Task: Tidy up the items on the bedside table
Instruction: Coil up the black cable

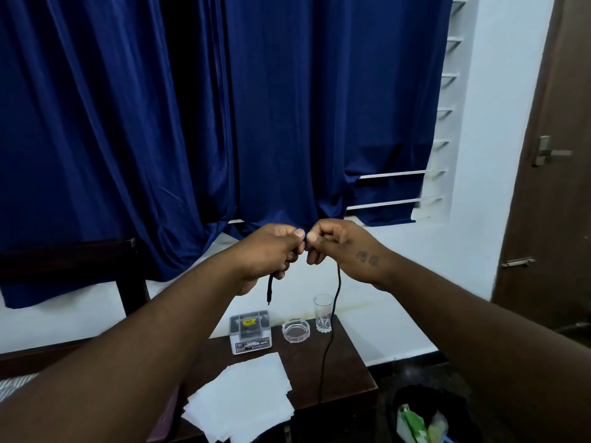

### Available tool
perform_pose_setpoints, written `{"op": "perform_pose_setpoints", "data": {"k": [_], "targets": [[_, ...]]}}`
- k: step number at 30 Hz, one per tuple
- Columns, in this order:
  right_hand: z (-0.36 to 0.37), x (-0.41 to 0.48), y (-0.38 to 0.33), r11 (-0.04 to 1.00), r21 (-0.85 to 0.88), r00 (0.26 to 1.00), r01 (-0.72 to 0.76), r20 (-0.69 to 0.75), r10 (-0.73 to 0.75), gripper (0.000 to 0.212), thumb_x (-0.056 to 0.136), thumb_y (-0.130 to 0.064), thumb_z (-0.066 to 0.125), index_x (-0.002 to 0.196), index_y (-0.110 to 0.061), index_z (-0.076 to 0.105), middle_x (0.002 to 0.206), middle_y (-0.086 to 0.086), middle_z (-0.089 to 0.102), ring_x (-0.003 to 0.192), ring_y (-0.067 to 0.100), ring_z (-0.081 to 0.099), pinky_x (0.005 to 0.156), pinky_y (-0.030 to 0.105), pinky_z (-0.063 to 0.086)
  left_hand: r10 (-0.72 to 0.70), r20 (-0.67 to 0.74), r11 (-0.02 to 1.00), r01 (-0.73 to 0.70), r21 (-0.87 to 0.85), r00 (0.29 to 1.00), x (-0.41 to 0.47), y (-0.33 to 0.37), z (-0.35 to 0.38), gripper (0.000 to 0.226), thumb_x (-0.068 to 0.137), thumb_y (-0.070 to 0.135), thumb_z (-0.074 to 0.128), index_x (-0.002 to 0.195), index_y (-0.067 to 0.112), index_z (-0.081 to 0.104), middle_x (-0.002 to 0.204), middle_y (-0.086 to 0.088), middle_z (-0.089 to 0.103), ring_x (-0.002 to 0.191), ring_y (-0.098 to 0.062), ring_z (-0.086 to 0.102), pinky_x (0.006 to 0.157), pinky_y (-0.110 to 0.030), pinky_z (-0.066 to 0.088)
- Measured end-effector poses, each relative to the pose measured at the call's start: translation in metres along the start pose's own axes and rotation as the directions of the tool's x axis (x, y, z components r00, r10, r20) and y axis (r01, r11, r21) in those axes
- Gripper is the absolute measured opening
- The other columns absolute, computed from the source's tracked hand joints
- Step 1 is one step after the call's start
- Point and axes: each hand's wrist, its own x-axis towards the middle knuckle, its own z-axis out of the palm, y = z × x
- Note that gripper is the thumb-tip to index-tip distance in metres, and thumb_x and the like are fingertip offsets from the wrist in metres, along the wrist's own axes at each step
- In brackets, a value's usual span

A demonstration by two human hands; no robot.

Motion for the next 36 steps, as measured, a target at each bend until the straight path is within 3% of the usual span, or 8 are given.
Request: {"op": "perform_pose_setpoints", "data": {"k": [5, 14, 20, 26, 28, 30, 33, 36], "targets": [[-0.008, -0.001, 0.005, 0.997, 0.076, 0.998, -0.023, -0.062, 0.027, 0.029, 0.104, -0.022, 0.052, 0.095, 0.003, 0.063, 0.083, 0.013, 0.072, 0.076, 0.014, 0.066, 0.075, 0.020, 0.053, -0.008, 0.002, 0.999, 0.008, -0.037, 1.000, -0.004, 0.001, -0.003, 0.033, 0.109, 0.031, 0.040, 0.082, 0.016, 0.051, 0.061, 0.005, 0.034, 0.051, -0.011, 0.025, 0.055, -0.025, 0.031], [-0.008, 0.004, 0.008, 0.994, 0.107, 0.987, -0.026, -0.156, 0.042, 0.030, 0.103, -0.026, 0.053, 0.090, -0.001, 0.063, 0.066, 0.003, 0.064, 0.066, 0.013, 0.056, 0.072, 0.025, 0.046, -0.041, 0.032, 0.982, 0.047, -0.181, 0.999, -0.008, 0.003, 0.003, 0.037, 0.109, 0.033, 0.042, 0.077, 0.017, 0.052, 0.059, 0.006, 0.038, 0.051, -0.009, 0.023, 0.047, -0.021, 0.022], [-0.010, 0.010, 0.011, 0.994, 0.103, 0.957, -0.024, -0.286, 0.053, 0.034, 0.104, -0.027, 0.052, 0.090, 0.002, 0.063, 0.061, 0.004, 0.059, 0.062, 0.017, 0.055, 0.071, 0.033, 0.047, -0.067, 0.050, 0.949, 0.079, -0.306, 0.997, -0.012, 0.005, 0.003, 0.037, 0.108, 0.034, 0.046, 0.079, 0.015, 0.056, 0.060, 0.004, 0.041, 0.049, -0.009, 0.029, 0.045, -0.019, 0.026], [0.018, 0.003, 0.011, 0.977, 0.190, 0.966, -0.101, -0.215, 0.142, 0.033, 0.107, -0.027, 0.044, 0.091, -0.002, 0.060, 0.060, 0.007, 0.053, 0.050, 0.012, 0.045, 0.053, 0.022, 0.040, 0.014, -0.048, 0.823, -0.039, -0.566, 0.999, -0.009, 0.015, 0.008, 0.032, 0.107, 0.032, 0.048, 0.082, 0.015, 0.056, 0.063, 0.002, 0.045, 0.050, -0.008, 0.038, 0.046, -0.019, 0.036], [0.032, -0.001, 0.008, 0.962, 0.227, 0.968, -0.151, -0.163, 0.190, 0.026, 0.107, -0.018, 0.041, 0.090, -0.006, 0.058, 0.057, -0.001, 0.056, 0.047, 0.010, 0.042, 0.050, 0.022, 0.035, 0.027, -0.120, 0.774, -0.097, -0.626, 0.992, -0.007, 0.018, 0.009, 0.032, 0.108, 0.030, 0.047, 0.081, 0.013, 0.056, 0.068, -0.001, 0.057, 0.054, -0.010, 0.056, 0.051, -0.020, 0.052], [0.043, -0.007, 0.007, 0.954, 0.241, 0.973, -0.176, -0.101, 0.205, 0.024, 0.105, -0.018, 0.040, 0.093, -0.007, 0.058, 0.054, -0.010, 0.057, 0.048, 0.010, 0.043, 0.050, 0.024, 0.034, 0.048, -0.185, 0.724, -0.161, -0.671, 0.982, -0.003, 0.017, 0.008, 0.034, 0.108, 0.027, 0.046, 0.081, 0.010, 0.056, 0.082, -0.010, 0.074, 0.074, -0.019, 0.075, 0.070, -0.027, 0.064], [0.052, -0.018, 0.008, 0.976, 0.131, 0.984, -0.173, -0.024, 0.177, 0.035, 0.106, -0.037, 0.042, 0.097, -0.014, 0.067, 0.058, -0.003, 0.054, 0.055, 0.011, 0.045, 0.055, 0.024, 0.042, 0.081, -0.258, 0.745, -0.230, -0.626, 0.963, 0.001, 0.010, 0.003, 0.035, 0.109, 0.025, 0.043, 0.081, 0.008, 0.055, 0.109, -0.019, 0.077, 0.104, -0.027, 0.076, 0.095, -0.036, 0.060], [0.053, -0.025, 0.002, 0.979, 0.092, 0.983, -0.182, 0.022, 0.181, 0.034, 0.107, -0.037, 0.040, 0.106, -0.017, 0.067, 0.058, -0.004, 0.052, 0.054, 0.009, 0.043, 0.057, 0.024, 0.044, 0.076, -0.314, 0.801, -0.245, -0.546, 0.947, 0.003, 0.001, 0.000, 0.033, 0.109, 0.024, 0.043, 0.082, 0.008, 0.055, 0.114, -0.016, 0.076, 0.110, -0.024, 0.073, 0.102, -0.037, 0.055]]}}
